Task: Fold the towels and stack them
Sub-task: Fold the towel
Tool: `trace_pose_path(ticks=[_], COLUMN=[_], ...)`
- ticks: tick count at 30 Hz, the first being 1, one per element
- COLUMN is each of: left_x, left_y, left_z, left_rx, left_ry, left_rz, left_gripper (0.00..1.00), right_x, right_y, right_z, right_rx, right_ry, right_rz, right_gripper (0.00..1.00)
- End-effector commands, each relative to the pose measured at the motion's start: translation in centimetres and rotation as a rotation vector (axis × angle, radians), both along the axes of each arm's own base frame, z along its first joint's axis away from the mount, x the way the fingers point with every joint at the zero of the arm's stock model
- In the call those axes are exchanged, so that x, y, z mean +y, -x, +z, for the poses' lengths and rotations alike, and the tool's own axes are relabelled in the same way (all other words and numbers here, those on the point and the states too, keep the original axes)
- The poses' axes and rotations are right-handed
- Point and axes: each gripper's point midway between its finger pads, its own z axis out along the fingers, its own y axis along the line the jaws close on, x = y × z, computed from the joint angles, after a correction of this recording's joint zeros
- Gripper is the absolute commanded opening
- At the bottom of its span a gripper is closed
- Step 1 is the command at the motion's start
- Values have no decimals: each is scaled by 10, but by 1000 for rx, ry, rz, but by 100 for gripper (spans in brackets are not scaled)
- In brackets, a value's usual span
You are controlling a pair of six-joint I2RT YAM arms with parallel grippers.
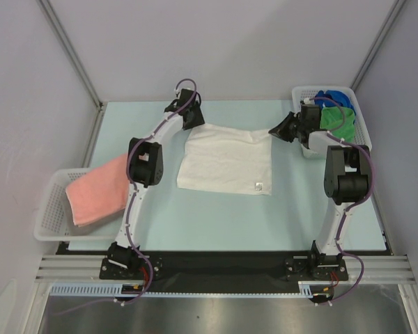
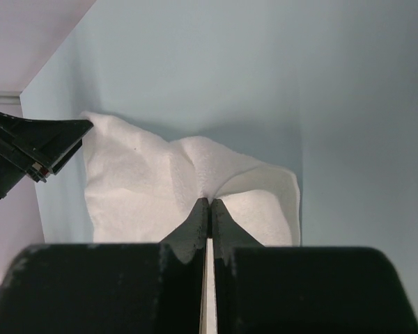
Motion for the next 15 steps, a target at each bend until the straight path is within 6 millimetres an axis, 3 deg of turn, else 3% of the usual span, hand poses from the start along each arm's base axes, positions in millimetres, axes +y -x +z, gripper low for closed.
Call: trace_pose_path(ticks=[1, 12, 15], left_x=[1, -9, -16], left_y=[0, -10, -15], left_z=[0, 12, 14], left_rx=[3, -55, -77], left_ry=[-35, 3, 39], left_rz=[-16, -71, -95], left_gripper=[53, 41, 32], right_x=[-1, -3, -2], right_y=[-12, -17, -19], right_z=[12, 17, 16], right_rx=[-51, -61, -61], right_ry=[15, 34, 34], right_rz=[2, 2, 4], right_gripper=[0, 0, 0])
